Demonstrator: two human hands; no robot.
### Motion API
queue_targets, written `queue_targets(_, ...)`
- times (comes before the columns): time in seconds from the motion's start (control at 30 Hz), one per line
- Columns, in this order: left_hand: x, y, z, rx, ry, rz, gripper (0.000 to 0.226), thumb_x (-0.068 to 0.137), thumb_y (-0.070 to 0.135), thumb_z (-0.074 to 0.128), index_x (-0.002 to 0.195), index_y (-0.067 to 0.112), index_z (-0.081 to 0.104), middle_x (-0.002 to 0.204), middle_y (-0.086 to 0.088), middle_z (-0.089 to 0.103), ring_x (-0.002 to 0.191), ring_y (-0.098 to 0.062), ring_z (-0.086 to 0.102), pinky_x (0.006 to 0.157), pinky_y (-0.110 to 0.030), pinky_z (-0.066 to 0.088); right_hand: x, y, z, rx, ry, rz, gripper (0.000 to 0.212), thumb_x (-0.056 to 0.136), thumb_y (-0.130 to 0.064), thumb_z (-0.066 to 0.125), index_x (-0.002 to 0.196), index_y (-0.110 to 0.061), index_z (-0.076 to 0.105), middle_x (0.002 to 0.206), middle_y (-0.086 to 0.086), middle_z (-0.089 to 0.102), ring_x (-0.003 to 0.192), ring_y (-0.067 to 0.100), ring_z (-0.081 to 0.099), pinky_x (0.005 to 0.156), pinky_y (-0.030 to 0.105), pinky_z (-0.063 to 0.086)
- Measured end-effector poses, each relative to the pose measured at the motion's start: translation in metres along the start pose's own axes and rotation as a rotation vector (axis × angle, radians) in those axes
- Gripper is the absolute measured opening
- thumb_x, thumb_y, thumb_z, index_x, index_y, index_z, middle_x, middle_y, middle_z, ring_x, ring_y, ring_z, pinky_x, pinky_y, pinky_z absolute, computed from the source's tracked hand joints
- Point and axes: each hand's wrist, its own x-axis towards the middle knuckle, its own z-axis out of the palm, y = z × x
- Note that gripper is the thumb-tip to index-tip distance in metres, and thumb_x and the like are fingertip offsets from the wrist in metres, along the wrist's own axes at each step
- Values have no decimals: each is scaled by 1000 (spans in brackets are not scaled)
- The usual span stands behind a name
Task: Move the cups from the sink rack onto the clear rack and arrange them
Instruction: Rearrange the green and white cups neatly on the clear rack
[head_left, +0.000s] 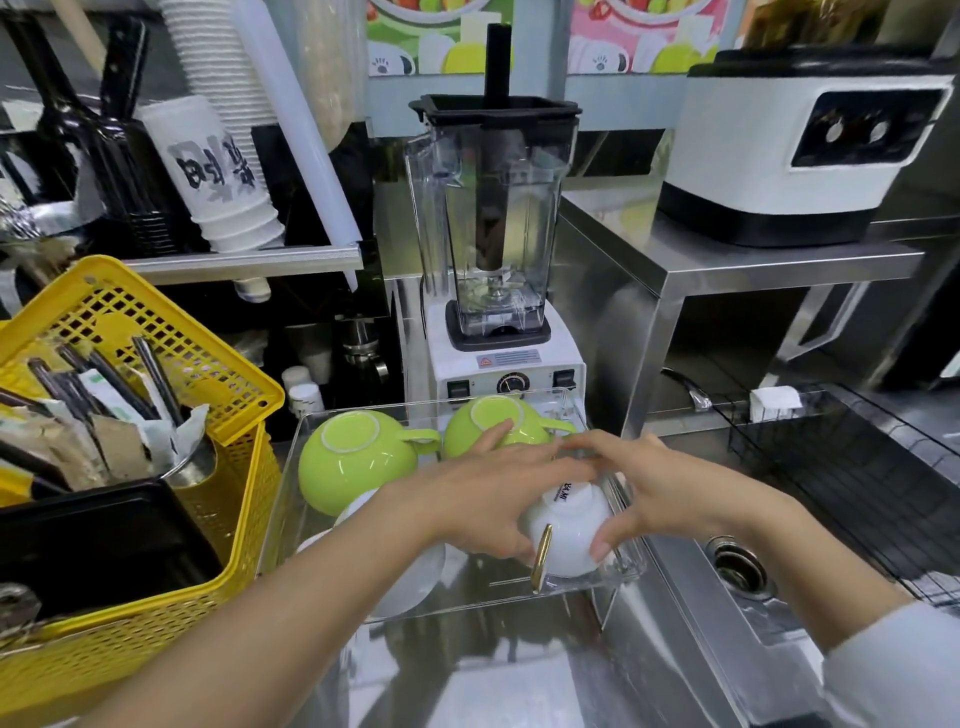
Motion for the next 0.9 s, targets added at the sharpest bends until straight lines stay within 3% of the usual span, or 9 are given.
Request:
queue_targets(0.13,-1,2,1,-38,40,-24,83,71,29,70,139,34,24,150,12,33,136,-6,30,116,-41,-10,-2,0,1,6,43,-28,87,56,-45,82,130,-44,37,117,-18,56,103,3,33,89,18,30)
queue_targets(0.27,-5,-1,3,-52,112,-27,79,65,37,74,133,32,34,139,12,46,129,-4,38,114,-31,-9,-8,-2,5,-70,108,-147,69,64,-43,78,125,-32,47,118,-21,55,96,-34,25,84,-4,15)
queue_targets(0.33,-7,-2,5,-25,153,-31,77,61,44,76,128,30,40,132,11,52,124,-5,42,111,-25,-3,-13,-5,8,-79,143,-163,65,70,-44,73,127,-30,45,120,-21,49,101,-29,29,90,1,17)
queue_targets(0.4,-9,-2,7,1,168,-62,75,58,48,75,124,30,44,123,8,57,116,-10,46,109,-28,13,-18,-9,13,-72,208,-191,57,72,-44,71,122,-29,48,121,-16,50,105,-15,37,96,18,25)
queue_targets(0.5,-11,0,6,27,185,-124,67,55,53,74,112,30,48,103,7,60,100,-17,50,87,-32,37,-24,-17,18,-40,324,-211,38,70,-53,68,92,-26,53,91,-18,53,87,-6,45,80,23,29)
queue_targets(0.63,-14,3,2,84,240,-210,58,53,66,65,96,31,48,90,8,61,87,-21,53,62,-32,31,-26,-23,26,-185,249,-201,54,66,-74,51,58,-21,53,53,-11,50,56,9,47,61,21,28)
queue_targets(0.77,-12,9,4,165,259,-285,66,57,69,59,103,24,47,96,3,62,83,-25,51,63,-33,26,-26,-20,35,-215,230,-170,55,67,-74,48,48,-22,42,51,-4,49,52,12,44,56,29,37)
queue_targets(0.9,-10,16,11,199,251,-283,71,62,73,57,106,20,43,96,-2,57,78,-23,43,69,-36,29,-26,-17,35,-200,186,-161,46,76,-57,56,49,-26,36,52,-6,46,55,10,43,55,21,27)
